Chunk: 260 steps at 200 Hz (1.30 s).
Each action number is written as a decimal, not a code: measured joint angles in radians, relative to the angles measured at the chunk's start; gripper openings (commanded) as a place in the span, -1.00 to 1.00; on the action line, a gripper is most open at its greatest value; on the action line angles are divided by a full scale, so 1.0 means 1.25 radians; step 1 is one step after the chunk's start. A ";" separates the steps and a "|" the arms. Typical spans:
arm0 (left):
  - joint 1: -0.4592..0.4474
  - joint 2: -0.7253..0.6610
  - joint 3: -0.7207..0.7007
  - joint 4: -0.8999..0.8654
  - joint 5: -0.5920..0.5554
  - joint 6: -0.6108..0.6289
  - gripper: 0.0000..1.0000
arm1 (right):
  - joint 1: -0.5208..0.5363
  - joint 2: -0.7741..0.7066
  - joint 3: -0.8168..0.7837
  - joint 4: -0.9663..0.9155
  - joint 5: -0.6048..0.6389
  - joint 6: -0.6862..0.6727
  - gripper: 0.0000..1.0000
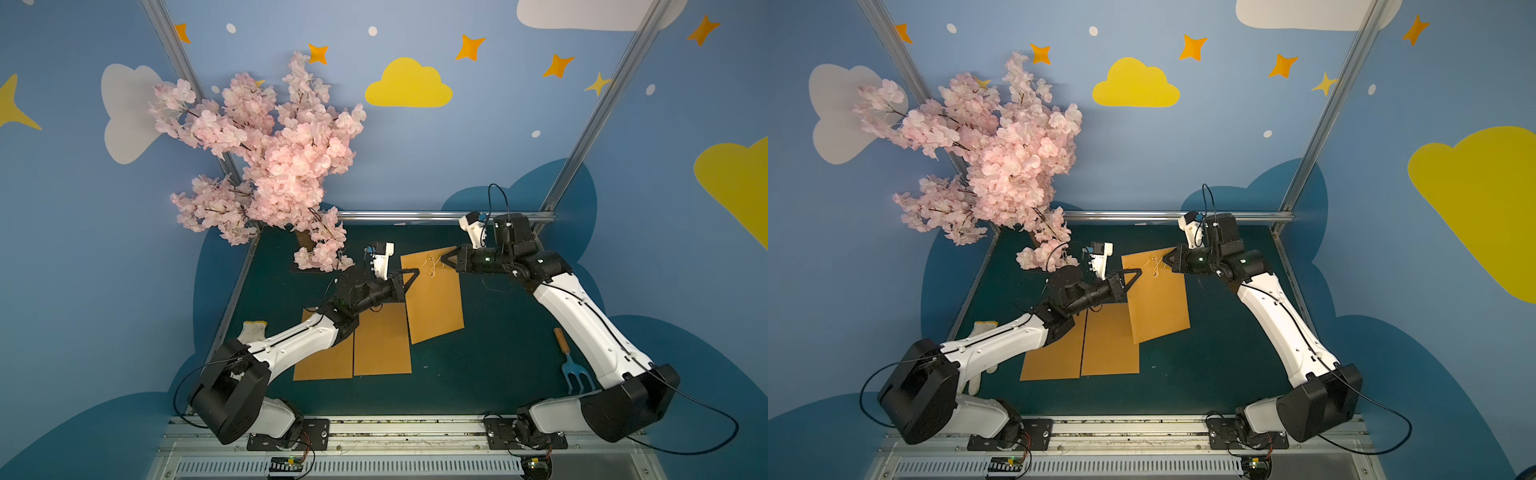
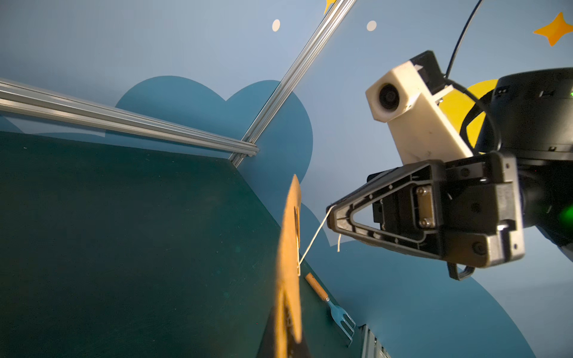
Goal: Open the file bag
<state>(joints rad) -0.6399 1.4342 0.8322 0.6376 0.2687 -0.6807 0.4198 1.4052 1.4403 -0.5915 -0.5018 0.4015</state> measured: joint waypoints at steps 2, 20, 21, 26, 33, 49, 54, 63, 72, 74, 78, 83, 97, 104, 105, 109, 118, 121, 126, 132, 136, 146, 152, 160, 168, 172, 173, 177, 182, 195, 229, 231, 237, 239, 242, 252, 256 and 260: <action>0.000 0.001 0.000 -0.001 0.000 0.000 -0.95 | 0.002 0.001 0.000 0.003 -0.002 0.000 -1.00; 0.000 0.008 0.002 -0.004 -0.003 0.000 -0.95 | 0.016 0.011 0.001 0.016 -0.025 0.000 -1.00; 0.000 0.009 0.002 -0.004 -0.003 0.000 -0.95 | 0.018 0.012 0.001 0.017 -0.027 -0.001 -1.00; 0.000 0.011 0.004 -0.007 -0.003 0.000 -0.95 | 0.022 0.013 0.001 0.021 -0.033 0.000 -1.00; 0.000 0.014 0.006 -0.008 -0.005 0.000 -0.95 | 0.029 0.016 0.001 0.025 -0.040 -0.001 -1.00; 0.000 0.023 0.016 -0.011 -0.010 0.000 -0.95 | 0.042 0.018 0.001 0.033 -0.058 -0.002 -1.00; 0.000 0.025 0.020 -0.012 -0.012 0.000 -0.95 | 0.045 0.018 0.001 0.035 -0.064 -0.002 -1.00; 0.000 0.029 0.027 -0.012 -0.013 0.000 -0.95 | 0.051 0.018 0.001 0.040 -0.074 -0.003 -1.00; 0.001 0.032 0.036 -0.013 -0.015 -0.001 -0.95 | 0.057 0.018 0.001 0.043 -0.085 -0.004 -1.00; 0.002 0.033 0.038 -0.013 -0.015 -0.001 -0.95 | 0.059 0.018 0.001 0.043 -0.086 -0.005 -1.00; 0.002 0.035 0.041 -0.013 -0.015 -0.002 -0.95 | 0.060 0.018 0.001 0.044 -0.090 -0.005 -1.00; 0.004 0.036 0.045 -0.012 -0.015 -0.004 -0.95 | 0.063 0.018 0.001 0.045 -0.093 -0.005 -1.00; 0.011 0.038 0.054 -0.013 -0.016 -0.010 -0.95 | 0.068 0.016 -0.002 0.048 -0.104 -0.008 -1.00; 0.015 0.039 0.058 -0.012 -0.016 -0.013 -0.95 | 0.070 0.014 -0.007 0.050 -0.107 -0.011 -1.00; 0.016 0.040 0.058 -0.012 -0.016 -0.014 -0.95 | 0.070 0.014 -0.008 0.051 -0.107 -0.011 -1.00; 0.019 0.041 0.060 -0.012 -0.016 -0.016 -0.95 | 0.071 0.011 -0.013 0.052 -0.109 -0.012 -1.00; 0.026 0.042 0.066 -0.013 -0.017 -0.020 -0.95 | 0.072 0.004 -0.027 0.052 -0.111 -0.014 -1.00; 0.029 0.043 0.068 -0.013 -0.018 -0.021 -0.95 | 0.073 0.001 -0.031 0.051 -0.111 -0.013 -1.00; 0.032 0.044 0.071 -0.013 -0.018 -0.022 -0.95 | 0.073 -0.004 -0.039 0.051 -0.111 -0.014 -1.00; 0.038 0.044 0.075 -0.013 -0.019 -0.025 -0.95 | 0.074 -0.011 -0.051 0.051 -0.111 -0.014 -1.00; 0.041 0.044 0.078 -0.013 -0.019 -0.026 -0.95 | 0.074 -0.017 -0.058 0.051 -0.111 -0.014 -1.00; 0.051 0.044 0.087 -0.014 -0.019 -0.029 -0.95 | 0.074 -0.031 -0.077 0.051 -0.111 -0.014 -1.00; 0.056 0.044 0.092 -0.015 -0.019 -0.031 -0.95 | 0.074 -0.038 -0.086 0.051 -0.110 -0.014 -1.00; 0.062 0.044 0.101 -0.015 -0.020 -0.034 -0.95 | 0.074 -0.049 -0.100 0.051 -0.109 -0.014 -1.00; 0.070 0.044 0.107 -0.015 -0.020 -0.037 -0.95 | 0.074 -0.060 -0.113 0.051 -0.107 -0.014 -1.00; 0.073 0.044 0.108 -0.014 -0.019 -0.039 -0.95 | 0.074 -0.065 -0.120 0.051 -0.105 -0.014 -1.00; 0.074 0.044 0.109 -0.014 -0.018 -0.040 -0.95 | 0.074 -0.065 -0.121 0.051 -0.105 -0.014 -1.00; 0.078 0.044 0.110 -0.013 -0.015 -0.041 -0.95 | 0.074 -0.071 -0.127 0.051 -0.102 -0.014 -1.00; 0.082 0.043 0.110 -0.013 -0.011 -0.044 -0.95 | 0.073 -0.076 -0.134 0.052 -0.099 -0.014 -1.00; 0.090 0.043 0.110 -0.014 0.000 -0.052 -0.95 | 0.068 -0.089 -0.153 0.055 -0.082 -0.014 -1.00; 0.097 0.040 0.110 -0.015 0.019 -0.063 -0.95 | 0.046 -0.112 -0.193 0.061 -0.053 -0.014 -1.00; 0.098 0.039 0.110 -0.015 0.020 -0.063 -0.95 | 0.043 -0.113 -0.194 0.061 -0.052 -0.014 -1.00; 0.098 0.038 0.110 -0.015 0.021 -0.066 -0.95 | 0.035 -0.115 -0.197 0.060 -0.049 -0.014 -1.00; 0.099 0.037 0.110 -0.015 0.022 -0.066 -0.95 | 0.033 -0.116 -0.197 0.060 -0.048 -0.014 -1.00; 0.099 0.036 0.109 -0.015 0.022 -0.067 -0.95 | 0.030 -0.117 -0.197 0.060 -0.047 -0.015 -1.00; 0.099 0.032 0.107 -0.015 0.022 -0.067 -0.95 | 0.018 -0.118 -0.198 0.059 -0.046 -0.016 -1.00; 0.100 0.030 0.105 -0.015 0.022 -0.067 -0.95 | 0.012 -0.119 -0.198 0.058 -0.045 -0.017 -1.00; 0.100 0.028 0.103 -0.015 0.022 -0.067 -0.95 | 0.005 -0.120 -0.198 0.057 -0.045 -0.018 -1.00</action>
<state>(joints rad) -0.5144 1.4693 0.9615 0.6186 0.2962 -0.7650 0.4267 1.2552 1.1931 -0.5201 -0.5575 0.3794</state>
